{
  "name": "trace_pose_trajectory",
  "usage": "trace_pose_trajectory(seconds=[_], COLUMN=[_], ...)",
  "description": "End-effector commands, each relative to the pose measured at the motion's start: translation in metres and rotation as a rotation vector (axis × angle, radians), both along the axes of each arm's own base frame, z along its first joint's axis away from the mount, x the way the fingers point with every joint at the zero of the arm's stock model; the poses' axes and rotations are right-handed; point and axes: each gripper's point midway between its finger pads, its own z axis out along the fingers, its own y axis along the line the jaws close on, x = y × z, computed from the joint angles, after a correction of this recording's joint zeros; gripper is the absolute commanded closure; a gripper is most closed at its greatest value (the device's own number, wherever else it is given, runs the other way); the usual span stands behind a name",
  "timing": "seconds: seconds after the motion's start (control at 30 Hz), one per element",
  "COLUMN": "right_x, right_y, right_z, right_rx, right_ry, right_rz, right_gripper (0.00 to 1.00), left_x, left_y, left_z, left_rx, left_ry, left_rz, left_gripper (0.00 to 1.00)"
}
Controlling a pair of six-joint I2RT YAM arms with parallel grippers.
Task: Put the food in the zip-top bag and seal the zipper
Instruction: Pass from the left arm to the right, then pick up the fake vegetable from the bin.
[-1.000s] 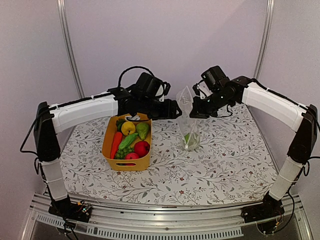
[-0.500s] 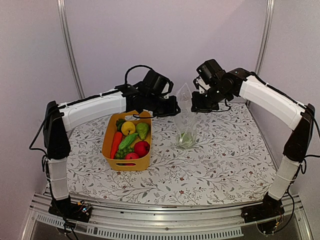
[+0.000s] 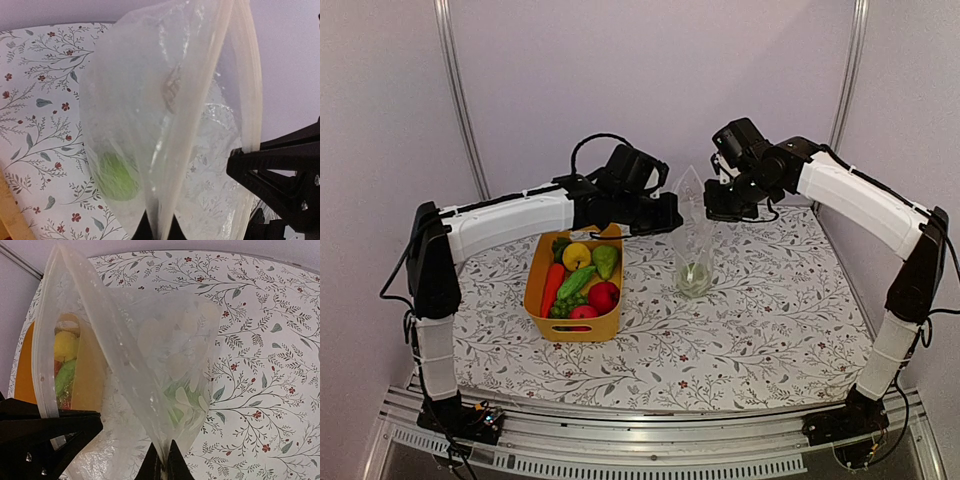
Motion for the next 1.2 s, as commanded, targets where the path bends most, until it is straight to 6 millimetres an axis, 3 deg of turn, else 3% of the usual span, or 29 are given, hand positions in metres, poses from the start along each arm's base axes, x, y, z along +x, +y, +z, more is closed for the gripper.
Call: trace_pose_trajectory(seconds=[0.0,0.13,0.23,0.37,0.43,0.57,0.63,0.7,0.8,0.97,1.17], right_x=[0.002,0.002,0.004,0.014,0.021,0.029,0.030,0.030,0.028,0.020,-0.005], right_y=[0.004,0.009,0.008,-0.013,-0.034,-0.075,-0.091,-0.100,-0.101,-0.077,-0.040], right_z=[-0.009,-0.019,-0.021,-0.004,0.007,0.031,0.048,0.060,0.057,0.016,-0.051], right_rx=[-0.004,-0.005,-0.017,-0.062,-0.078,-0.112,-0.148,-0.184,-0.220,-0.189,-0.136], right_ry=[0.015,0.040,0.037,-0.006,-0.024,-0.076,-0.118,-0.150,-0.143,-0.073,0.038], right_rz=[-0.002,0.006,0.000,-0.036,-0.061,-0.109,-0.118,-0.120,-0.090,0.000,0.122], right_gripper=[0.95,0.89,0.99,1.00,1.00,1.00,1.00,1.00,1.00,1.00,1.00], left_x=[-0.003,-0.001,-0.002,-0.001,-0.001,-0.011,-0.017,-0.022,-0.033,-0.061,-0.090], left_y=[0.006,0.007,0.006,0.011,0.020,0.049,0.066,0.084,0.112,0.160,0.192], left_z=[0.017,0.022,0.026,0.047,0.066,0.096,0.092,0.080,0.054,-0.008,-0.064], left_rx=[-0.013,-0.013,-0.017,0.001,0.018,0.035,0.062,0.101,0.185,0.330,0.351], left_ry=[-0.038,-0.053,-0.059,-0.119,-0.184,-0.301,-0.303,-0.267,-0.217,-0.067,0.149], left_rz=[0.015,0.017,0.015,0.000,0.005,0.028,0.039,0.048,0.072,0.077,0.088], left_gripper=[0.98,0.98,0.95,0.53,0.38,0.20,0.13,0.12,0.12,0.08,0.06])
